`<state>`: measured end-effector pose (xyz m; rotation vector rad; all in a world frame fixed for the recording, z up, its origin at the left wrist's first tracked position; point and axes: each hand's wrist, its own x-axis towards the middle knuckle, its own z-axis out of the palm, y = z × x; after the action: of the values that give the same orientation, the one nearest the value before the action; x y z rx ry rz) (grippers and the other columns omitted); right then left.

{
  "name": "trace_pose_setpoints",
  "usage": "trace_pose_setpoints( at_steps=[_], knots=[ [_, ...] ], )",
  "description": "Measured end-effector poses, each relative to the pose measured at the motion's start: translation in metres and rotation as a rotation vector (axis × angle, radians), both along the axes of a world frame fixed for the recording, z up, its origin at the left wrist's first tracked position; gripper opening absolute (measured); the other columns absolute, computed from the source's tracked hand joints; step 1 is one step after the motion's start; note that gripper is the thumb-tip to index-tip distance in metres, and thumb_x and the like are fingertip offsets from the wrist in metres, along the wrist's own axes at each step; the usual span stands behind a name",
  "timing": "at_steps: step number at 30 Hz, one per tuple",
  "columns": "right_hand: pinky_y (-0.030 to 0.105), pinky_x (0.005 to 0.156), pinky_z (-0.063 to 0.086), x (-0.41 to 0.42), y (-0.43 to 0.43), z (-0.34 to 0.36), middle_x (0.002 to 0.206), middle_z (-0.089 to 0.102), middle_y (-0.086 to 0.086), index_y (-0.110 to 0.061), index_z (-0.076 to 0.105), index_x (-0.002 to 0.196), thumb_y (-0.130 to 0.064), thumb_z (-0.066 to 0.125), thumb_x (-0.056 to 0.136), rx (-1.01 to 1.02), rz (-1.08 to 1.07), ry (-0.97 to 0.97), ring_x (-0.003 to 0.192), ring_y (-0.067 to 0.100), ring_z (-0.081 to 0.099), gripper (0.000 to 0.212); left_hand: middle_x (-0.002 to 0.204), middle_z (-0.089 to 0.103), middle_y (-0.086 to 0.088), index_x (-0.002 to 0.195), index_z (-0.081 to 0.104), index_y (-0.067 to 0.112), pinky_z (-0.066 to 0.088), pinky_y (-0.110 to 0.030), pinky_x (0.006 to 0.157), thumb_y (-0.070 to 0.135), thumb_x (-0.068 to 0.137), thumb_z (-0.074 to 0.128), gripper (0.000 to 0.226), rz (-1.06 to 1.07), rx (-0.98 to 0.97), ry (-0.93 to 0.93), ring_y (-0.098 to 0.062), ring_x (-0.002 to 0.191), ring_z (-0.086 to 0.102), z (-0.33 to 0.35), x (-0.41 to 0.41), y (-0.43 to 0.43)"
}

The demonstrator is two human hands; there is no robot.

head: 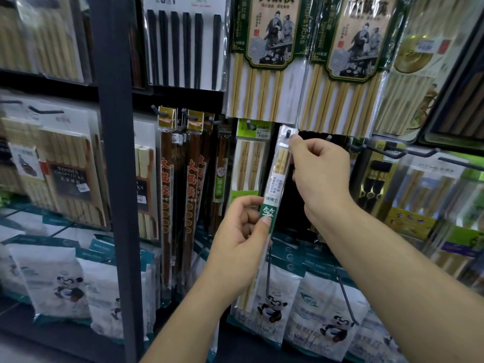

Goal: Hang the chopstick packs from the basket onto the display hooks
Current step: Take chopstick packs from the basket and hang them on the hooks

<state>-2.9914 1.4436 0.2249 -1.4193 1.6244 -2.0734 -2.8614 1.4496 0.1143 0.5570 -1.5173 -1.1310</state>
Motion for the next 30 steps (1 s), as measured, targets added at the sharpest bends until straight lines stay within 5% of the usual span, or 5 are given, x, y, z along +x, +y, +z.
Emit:
trace_pose_setpoints(
  at_steps=[6, 18, 23, 28, 30],
  knots=[
    [0.025, 0.054, 0.049, -0.007, 0.001, -0.016, 0.052, 0.054, -0.015, -0.020, 0.067, 0.073, -0.041, 0.063, 0.098, 0.003, -0.039, 0.133, 0.050, 0.001, 0.049, 0.033, 0.094, 0.063, 0.016, 0.111, 0.058, 0.042, 0.051, -0.015, 0.077, 0.019, 0.102, 0.061, 0.025, 0.130, -0.049, -0.163, -0.002, 0.085, 0.060, -0.007, 0.002, -0.003],
    [0.023, 0.076, 0.050, -0.033, 0.017, -0.059, 0.095, 0.066, -0.021, -0.035, 0.063, 0.108, -0.040, 0.053, 0.103, 0.172, 0.071, 0.286, 0.084, -0.003, 0.060, 0.013, 0.133, 0.058, 0.013, 0.140, 0.050, 0.024, 0.046, -0.008, 0.096, 0.035, 0.105, 0.054, 0.037, 0.139, 0.052, -0.122, 0.012, 0.115, 0.056, 0.024, 0.002, -0.017],
    [0.023, 0.116, 0.017, -0.026, 0.002, -0.064, 0.163, 0.024, -0.010, -0.028, 0.020, 0.161, -0.052, 0.029, 0.107, 0.253, 0.179, 0.290, 0.146, 0.001, 0.020, 0.061, 0.147, 0.053, 0.012, 0.152, 0.042, 0.022, 0.038, -0.026, 0.114, 0.048, 0.107, 0.045, 0.052, 0.033, 0.053, -0.119, 0.000, 0.134, 0.049, 0.059, -0.027, -0.034],
    [0.042, 0.128, 0.007, -0.009, -0.019, -0.061, 0.171, 0.002, -0.007, -0.032, 0.002, 0.162, -0.055, 0.016, 0.106, 0.194, 0.241, 0.183, 0.156, 0.007, 0.001, 0.063, 0.145, 0.049, 0.021, 0.158, 0.037, 0.024, 0.038, -0.001, 0.095, 0.044, 0.111, 0.034, 0.051, -0.045, 0.095, -0.044, 0.025, 0.118, 0.047, 0.065, -0.049, -0.049],
    [0.042, 0.128, 0.008, -0.004, -0.028, -0.060, 0.171, 0.002, -0.007, -0.032, 0.000, 0.162, -0.052, 0.015, 0.108, 0.180, 0.253, 0.133, 0.156, 0.007, 0.002, 0.060, 0.151, 0.053, 0.009, 0.156, 0.043, 0.022, 0.036, -0.018, 0.115, 0.043, 0.111, 0.035, 0.050, -0.048, 0.141, -0.012, 0.005, 0.134, 0.048, 0.064, -0.056, -0.055]
  ],
)
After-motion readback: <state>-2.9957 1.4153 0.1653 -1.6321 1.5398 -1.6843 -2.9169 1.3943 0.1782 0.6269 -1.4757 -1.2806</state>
